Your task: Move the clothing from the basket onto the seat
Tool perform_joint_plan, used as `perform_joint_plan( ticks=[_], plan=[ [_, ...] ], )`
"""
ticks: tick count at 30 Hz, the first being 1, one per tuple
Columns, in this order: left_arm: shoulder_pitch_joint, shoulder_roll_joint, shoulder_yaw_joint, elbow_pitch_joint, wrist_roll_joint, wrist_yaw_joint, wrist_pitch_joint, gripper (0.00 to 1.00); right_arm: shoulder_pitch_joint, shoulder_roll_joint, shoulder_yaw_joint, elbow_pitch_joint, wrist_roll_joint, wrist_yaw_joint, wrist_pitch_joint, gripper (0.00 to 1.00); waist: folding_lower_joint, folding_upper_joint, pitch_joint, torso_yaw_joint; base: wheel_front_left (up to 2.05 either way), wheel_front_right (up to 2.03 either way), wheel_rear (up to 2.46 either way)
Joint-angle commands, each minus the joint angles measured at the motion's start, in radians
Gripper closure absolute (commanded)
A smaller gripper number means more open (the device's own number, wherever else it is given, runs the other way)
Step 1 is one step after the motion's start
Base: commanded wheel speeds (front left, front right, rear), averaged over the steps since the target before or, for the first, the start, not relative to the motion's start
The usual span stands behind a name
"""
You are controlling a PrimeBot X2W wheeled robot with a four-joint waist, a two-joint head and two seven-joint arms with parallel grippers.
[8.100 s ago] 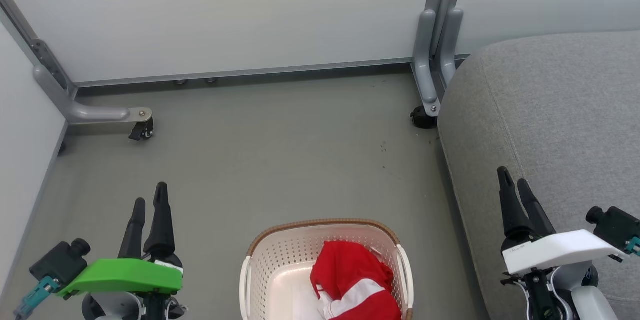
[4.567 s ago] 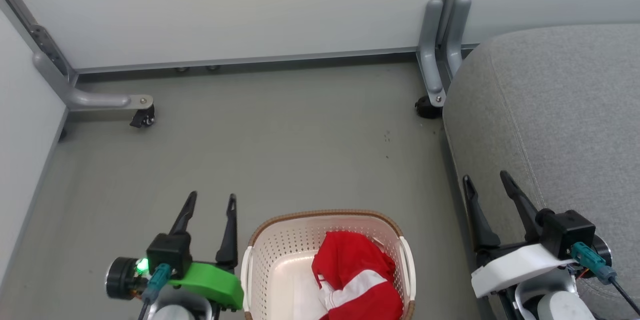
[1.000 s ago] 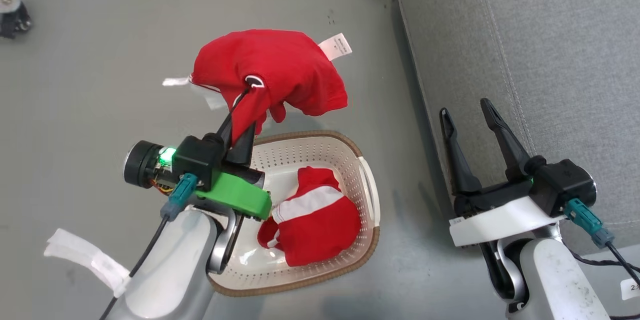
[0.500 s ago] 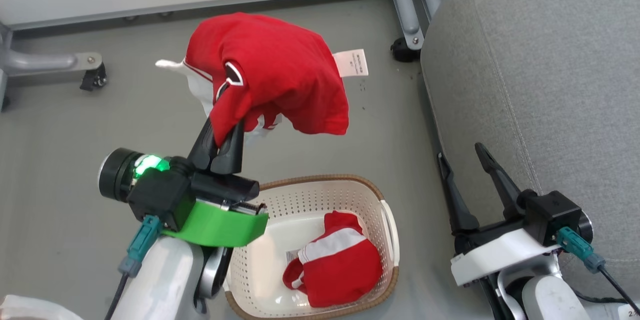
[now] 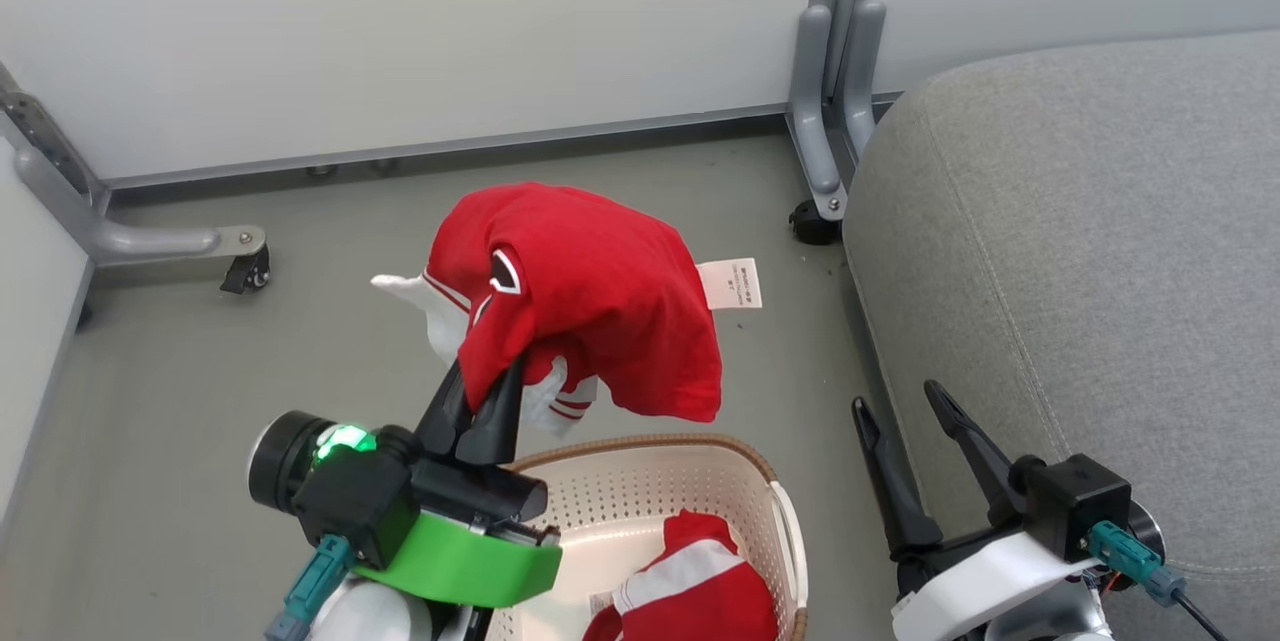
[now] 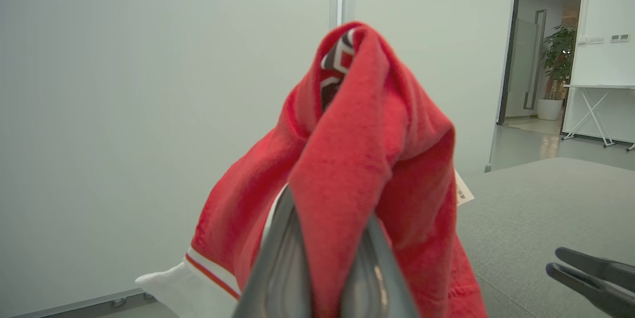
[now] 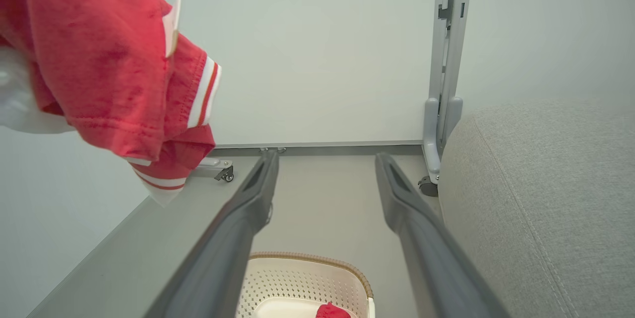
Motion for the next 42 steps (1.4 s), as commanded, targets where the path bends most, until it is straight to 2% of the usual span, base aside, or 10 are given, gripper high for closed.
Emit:
perform_joint_plan(
  ticks=[1, 21, 28, 33, 42],
  plan=[
    [0.015, 0.001, -0.003, 0.002, -0.003, -0.003, 0.000, 1.00, 0.014, -0.003, 0.003, -0.004, 0.009, 0.000, 0.003, 0.00, 0.0001, 0.0000, -0.021, 0.000, 0.00, 0.00, 0.00],
    [0.012, -0.002, -0.004, 0.027, -0.009, -0.002, 0.000, 1.00, 0.019, -0.003, 0.031, -0.014, 0.015, 0.000, 0.017, 0.00, 0.0001, 0.0000, -0.020, 0.005, 0.00, 0.00, 0.00],
    [-0.004, -0.005, -0.012, 0.026, -0.013, -0.009, -0.001, 1.00, -0.062, -0.050, 0.178, -0.025, 0.061, 0.000, 0.035, 0.00, 0.0001, 0.0000, -0.012, 0.020, 0.00, 0.00, 0.00],
    [-0.015, -0.011, -0.023, 0.028, -0.010, -0.012, -0.001, 1.00, -0.174, -0.075, 0.291, -0.005, 0.107, 0.000, 0.024, 0.00, 0.0001, 0.0000, 0.003, 0.038, 0.00, 0.00, 0.00],
    [-0.031, -0.027, -0.068, 0.041, -0.006, -0.032, 0.002, 1.00, -0.366, -0.065, 0.393, 0.115, 0.097, 0.000, -0.026, 0.00, 0.0001, 0.0000, 0.012, 0.066, 0.00, 0.00, 0.00]
  ],
)
